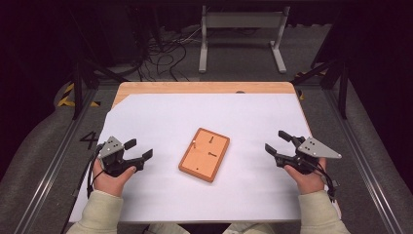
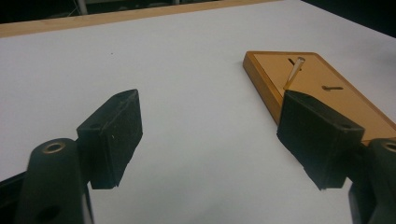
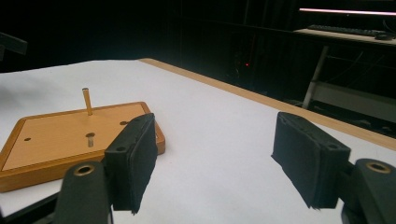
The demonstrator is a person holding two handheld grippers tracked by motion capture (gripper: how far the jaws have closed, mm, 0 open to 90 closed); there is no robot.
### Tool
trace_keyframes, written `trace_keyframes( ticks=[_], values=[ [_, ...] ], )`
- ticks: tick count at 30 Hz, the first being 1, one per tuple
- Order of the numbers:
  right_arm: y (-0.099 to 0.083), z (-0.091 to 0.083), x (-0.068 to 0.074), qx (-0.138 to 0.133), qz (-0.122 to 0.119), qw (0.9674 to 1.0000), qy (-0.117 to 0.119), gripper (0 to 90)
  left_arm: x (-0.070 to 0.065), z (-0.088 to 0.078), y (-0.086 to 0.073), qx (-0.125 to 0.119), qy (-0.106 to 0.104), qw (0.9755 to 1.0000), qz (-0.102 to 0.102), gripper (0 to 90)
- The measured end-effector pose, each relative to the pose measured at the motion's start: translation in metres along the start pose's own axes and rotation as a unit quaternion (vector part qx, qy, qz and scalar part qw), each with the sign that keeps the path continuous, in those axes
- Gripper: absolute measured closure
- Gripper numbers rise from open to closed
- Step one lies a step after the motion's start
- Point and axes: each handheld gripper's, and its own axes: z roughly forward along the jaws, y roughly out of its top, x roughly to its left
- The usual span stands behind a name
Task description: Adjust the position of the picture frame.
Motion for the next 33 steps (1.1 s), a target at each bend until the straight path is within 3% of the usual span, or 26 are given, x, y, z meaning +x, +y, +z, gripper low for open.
trace_keyframes(
  ticks=[18,23,26,28,29,31,33],
  values=[
    [-0.001,-0.002,-0.001,0.0,0.001,1.0,0.0,30.7,0.0,0.003,0.001,0.003,-0.002,1.0,0.0,22.4],
    [-0.001,-0.003,-0.002,0.001,0.0,1.0,-0.002,30.7,-0.002,0.006,0.002,0.007,-0.011,0.9999,0.007,24.7],
    [-0.001,-0.005,-0.002,0.0,0.001,1.0,-0.004,32.2,-0.005,0.011,0.003,0.012,-0.027,0.9995,0.011,33.8],
    [-0.001,-0.006,-0.002,0.0,0.0,1.0,-0.005,32.7,-0.006,0.012,0.003,0.015,-0.033,0.9993,0.012,45.4],
    [-0.001,-0.007,-0.002,0.0,0.001,1.0,-0.008,33.3,-0.007,0.014,0.004,0.024,-0.041,0.9988,0.015,45.4],
    [-0.001,-0.011,-0.003,0.0,0.002,1.0,-0.009,34.4,-0.009,0.019,0.005,0.037,-0.055,0.9975,0.023,64.0],
    [-0.001,-0.014,-0.004,-0.001,0.003,0.9999,-0.014,34.5,-0.013,0.025,0.006,0.054,-0.065,0.9961,0.026,76.7]
  ],
)
